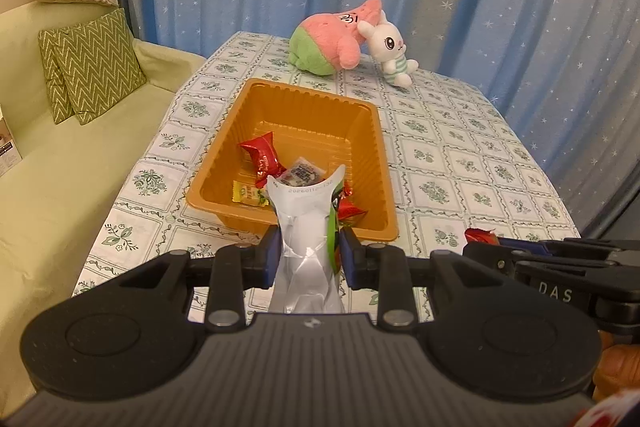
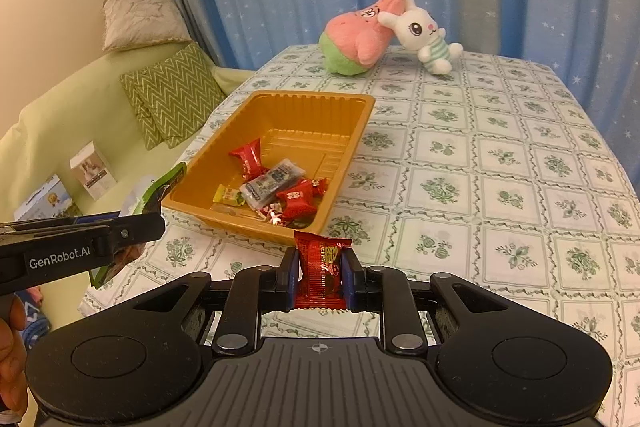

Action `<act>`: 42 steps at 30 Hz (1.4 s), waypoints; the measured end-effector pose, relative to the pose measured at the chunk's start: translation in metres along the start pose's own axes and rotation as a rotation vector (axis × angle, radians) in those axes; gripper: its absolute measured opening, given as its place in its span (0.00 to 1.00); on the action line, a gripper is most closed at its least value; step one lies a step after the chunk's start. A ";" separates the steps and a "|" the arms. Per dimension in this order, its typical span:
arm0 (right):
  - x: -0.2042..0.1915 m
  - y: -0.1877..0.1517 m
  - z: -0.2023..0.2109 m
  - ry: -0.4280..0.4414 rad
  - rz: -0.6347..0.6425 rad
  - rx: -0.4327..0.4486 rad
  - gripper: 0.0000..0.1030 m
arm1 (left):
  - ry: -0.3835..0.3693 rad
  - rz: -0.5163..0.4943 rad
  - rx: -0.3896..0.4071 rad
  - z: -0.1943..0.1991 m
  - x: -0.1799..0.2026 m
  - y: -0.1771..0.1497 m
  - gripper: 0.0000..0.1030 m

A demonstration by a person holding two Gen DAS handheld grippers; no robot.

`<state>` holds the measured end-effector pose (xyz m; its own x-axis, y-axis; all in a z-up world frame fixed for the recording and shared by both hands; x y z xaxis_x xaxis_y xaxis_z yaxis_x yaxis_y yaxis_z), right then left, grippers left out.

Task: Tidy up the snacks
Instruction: 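Carry the clear packet with the left gripper over the tray while the right gripper carries the red candy there, then open the left gripper to drop the clear packet while the right gripper releases the red candy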

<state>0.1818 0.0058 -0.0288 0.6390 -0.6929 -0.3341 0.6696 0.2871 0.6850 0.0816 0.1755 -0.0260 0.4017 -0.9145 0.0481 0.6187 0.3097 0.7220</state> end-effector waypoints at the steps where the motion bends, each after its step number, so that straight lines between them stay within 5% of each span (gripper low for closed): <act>1: 0.000 0.001 -0.002 0.003 0.000 -0.001 0.22 | 0.002 0.000 0.000 -0.001 -0.001 0.001 0.27; 42: 0.008 0.077 -0.130 0.060 0.063 -0.045 0.22 | 0.008 -0.059 -0.051 -0.118 -0.023 0.066 0.27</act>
<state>0.2877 0.1082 -0.0634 0.7012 -0.6320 -0.3300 0.6425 0.3595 0.6767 0.1927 0.2481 -0.0605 0.3691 -0.9294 0.0005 0.6748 0.2684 0.6874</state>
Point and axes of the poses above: each gripper's, at about its wrist camera, not at the fingertips, and z roughly against the way its jaws point, x to its right, y to its top, the point moved 2 cm from there along -z, roughly the way its jaws point, and after that the axes turned 10 degrees about y, right-handed, at the moved point
